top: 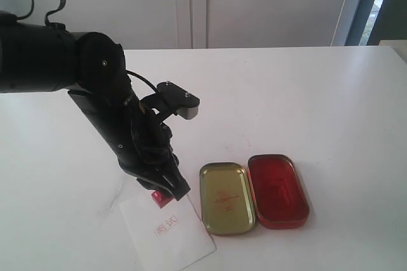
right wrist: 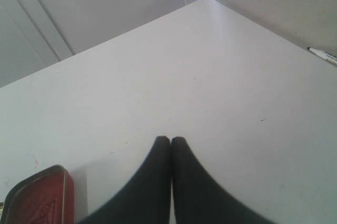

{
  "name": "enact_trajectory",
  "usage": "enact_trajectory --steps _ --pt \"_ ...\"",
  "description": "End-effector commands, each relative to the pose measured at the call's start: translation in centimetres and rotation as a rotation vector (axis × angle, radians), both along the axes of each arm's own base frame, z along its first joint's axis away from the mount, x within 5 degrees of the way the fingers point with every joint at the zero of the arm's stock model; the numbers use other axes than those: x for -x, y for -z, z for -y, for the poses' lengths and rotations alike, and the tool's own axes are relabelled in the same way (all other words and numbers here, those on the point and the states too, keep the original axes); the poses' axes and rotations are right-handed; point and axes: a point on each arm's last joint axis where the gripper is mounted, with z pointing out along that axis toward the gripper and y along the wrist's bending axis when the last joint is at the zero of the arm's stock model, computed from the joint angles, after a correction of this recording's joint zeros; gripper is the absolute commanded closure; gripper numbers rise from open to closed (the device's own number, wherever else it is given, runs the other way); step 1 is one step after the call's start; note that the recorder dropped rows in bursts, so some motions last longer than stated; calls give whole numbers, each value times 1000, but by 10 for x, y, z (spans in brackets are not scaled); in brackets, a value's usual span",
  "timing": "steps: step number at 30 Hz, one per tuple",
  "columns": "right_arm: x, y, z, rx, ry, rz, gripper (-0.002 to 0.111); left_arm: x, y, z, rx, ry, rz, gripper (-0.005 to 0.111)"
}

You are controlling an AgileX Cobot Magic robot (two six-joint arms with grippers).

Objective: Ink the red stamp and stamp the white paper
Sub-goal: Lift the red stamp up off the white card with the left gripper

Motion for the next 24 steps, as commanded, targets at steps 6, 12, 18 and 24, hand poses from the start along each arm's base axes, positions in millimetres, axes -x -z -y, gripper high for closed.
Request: enact_trajectory --steps 6,12,18,24 --pt "0 1 0 5 -4 6 108 2 -12 -6 -25 -42 34 107" --pt "0 1 0 1 -4 7 108 2 -12 -6 -25 -42 34 107" --pt "0 1 0 1 -4 7 108 -3 -13 -10 -11 -71 29 107" --pt "0 1 0 1 -4 7 108 -16 -14 -24 43 -131 -18 107"
